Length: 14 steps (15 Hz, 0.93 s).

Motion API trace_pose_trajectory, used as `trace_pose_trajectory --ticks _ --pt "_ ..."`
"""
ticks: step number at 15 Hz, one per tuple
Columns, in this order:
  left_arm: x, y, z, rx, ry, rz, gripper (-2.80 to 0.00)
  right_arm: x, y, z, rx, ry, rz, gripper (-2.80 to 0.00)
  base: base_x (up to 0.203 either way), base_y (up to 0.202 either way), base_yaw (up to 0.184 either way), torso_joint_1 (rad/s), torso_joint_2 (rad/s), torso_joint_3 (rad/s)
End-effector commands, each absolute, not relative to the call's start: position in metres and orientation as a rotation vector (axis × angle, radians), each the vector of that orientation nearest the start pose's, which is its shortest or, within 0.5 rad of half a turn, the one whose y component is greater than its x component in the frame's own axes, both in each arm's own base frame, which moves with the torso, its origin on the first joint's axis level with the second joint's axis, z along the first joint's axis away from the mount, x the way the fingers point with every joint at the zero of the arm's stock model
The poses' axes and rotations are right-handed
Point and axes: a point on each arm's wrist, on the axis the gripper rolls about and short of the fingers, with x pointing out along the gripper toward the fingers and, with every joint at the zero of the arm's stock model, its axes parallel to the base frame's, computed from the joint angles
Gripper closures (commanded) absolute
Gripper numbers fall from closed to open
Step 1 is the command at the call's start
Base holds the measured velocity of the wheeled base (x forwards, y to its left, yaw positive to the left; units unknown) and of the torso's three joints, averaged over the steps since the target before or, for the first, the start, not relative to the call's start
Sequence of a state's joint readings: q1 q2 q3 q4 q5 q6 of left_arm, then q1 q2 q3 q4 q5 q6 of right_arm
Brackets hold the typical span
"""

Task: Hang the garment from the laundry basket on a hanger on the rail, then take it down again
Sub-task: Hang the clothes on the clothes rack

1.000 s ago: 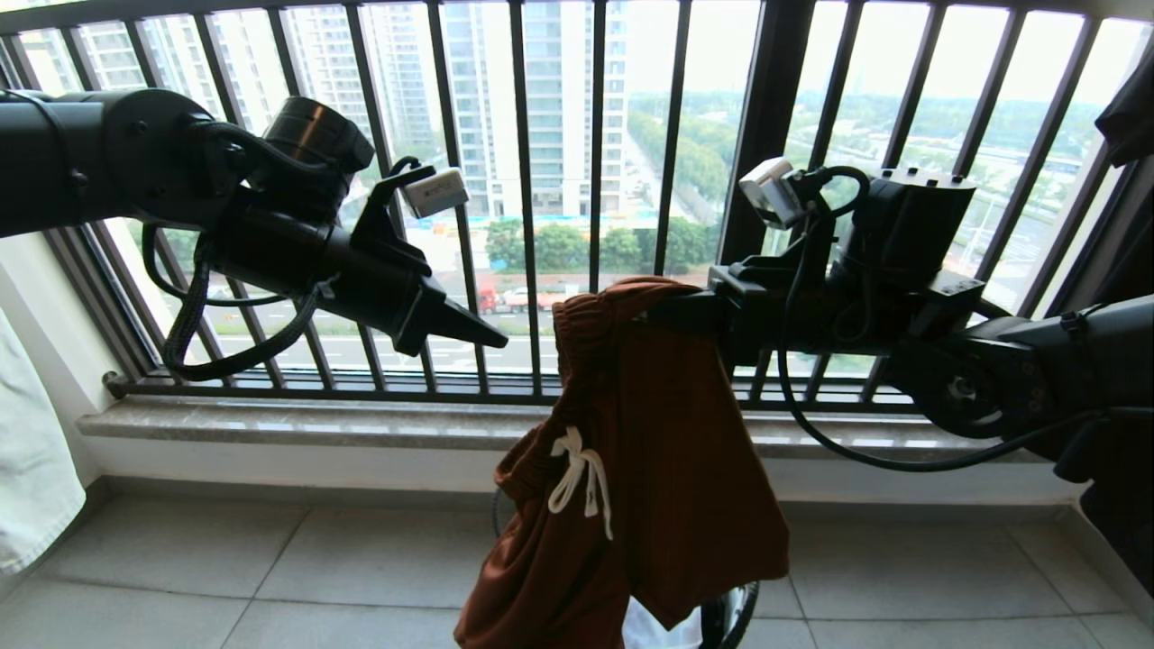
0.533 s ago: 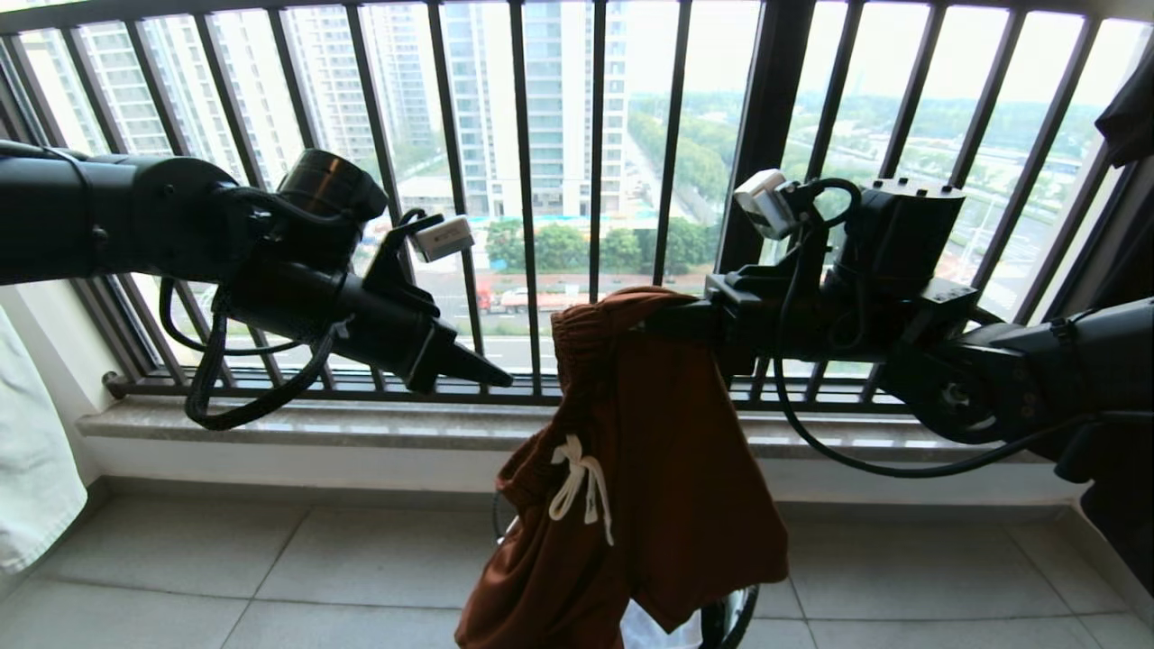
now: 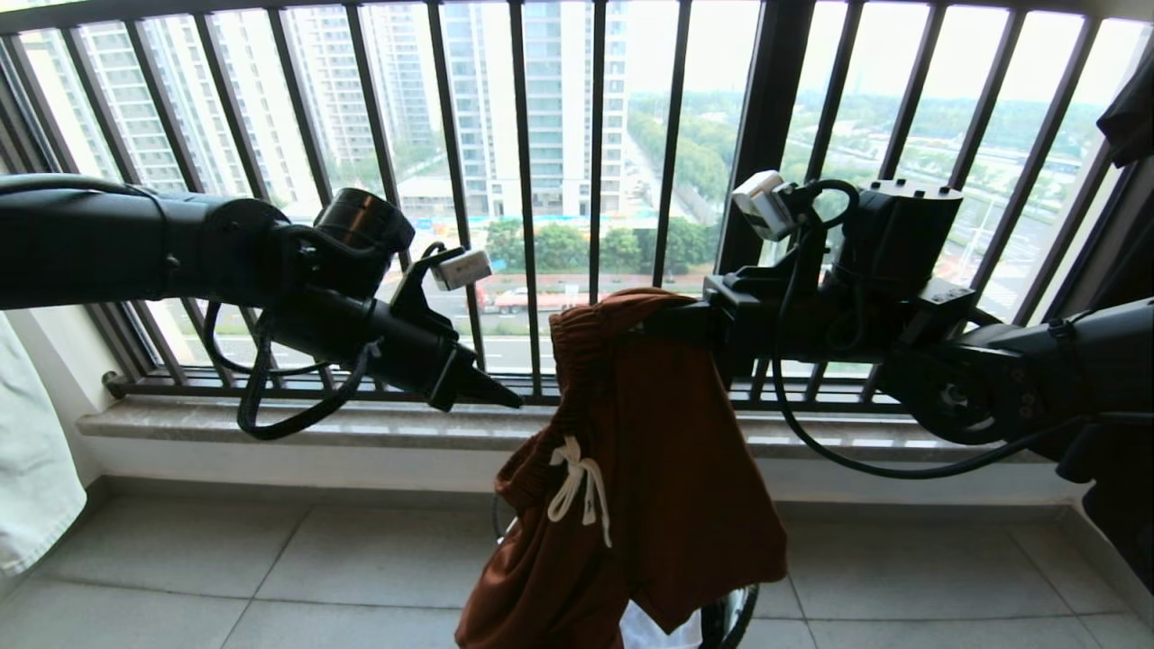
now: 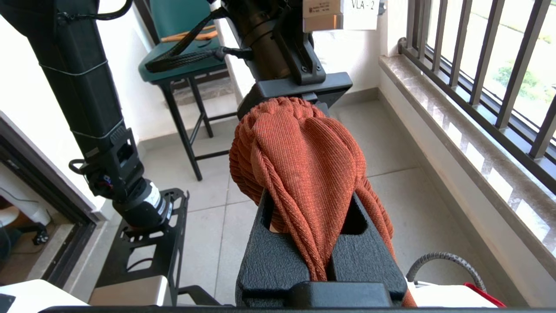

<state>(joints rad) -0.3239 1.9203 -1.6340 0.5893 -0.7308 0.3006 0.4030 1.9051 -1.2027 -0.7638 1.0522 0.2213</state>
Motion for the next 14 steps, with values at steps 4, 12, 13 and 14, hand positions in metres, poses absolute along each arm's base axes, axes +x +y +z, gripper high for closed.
trace_pose_trajectory --ticks 4,12,13,14 --pt "0.329 -0.143 0.203 0.076 0.839 -1.128 0.00 0.334 0.164 0.235 0.157 0.093 1.462 0.00 0.000 0.000 0.000 0.000 0.00 0.000" --pt "0.301 -0.156 0.185 0.089 0.890 -1.146 0.00 0.334 0.163 0.232 0.137 0.081 1.459 0.00 0.000 0.000 0.000 0.000 0.00 0.000" --pt "0.297 -0.157 0.185 0.089 0.898 -1.149 0.00 0.334 0.163 0.231 0.137 0.082 1.459 0.00 0.000 0.000 0.000 0.000 0.00 0.000" --pt "0.293 -0.156 0.184 0.088 0.904 -1.150 0.00 0.334 0.163 0.232 0.136 0.081 1.459 0.00 0.000 0.000 0.000 0.000 0.00 0.000"
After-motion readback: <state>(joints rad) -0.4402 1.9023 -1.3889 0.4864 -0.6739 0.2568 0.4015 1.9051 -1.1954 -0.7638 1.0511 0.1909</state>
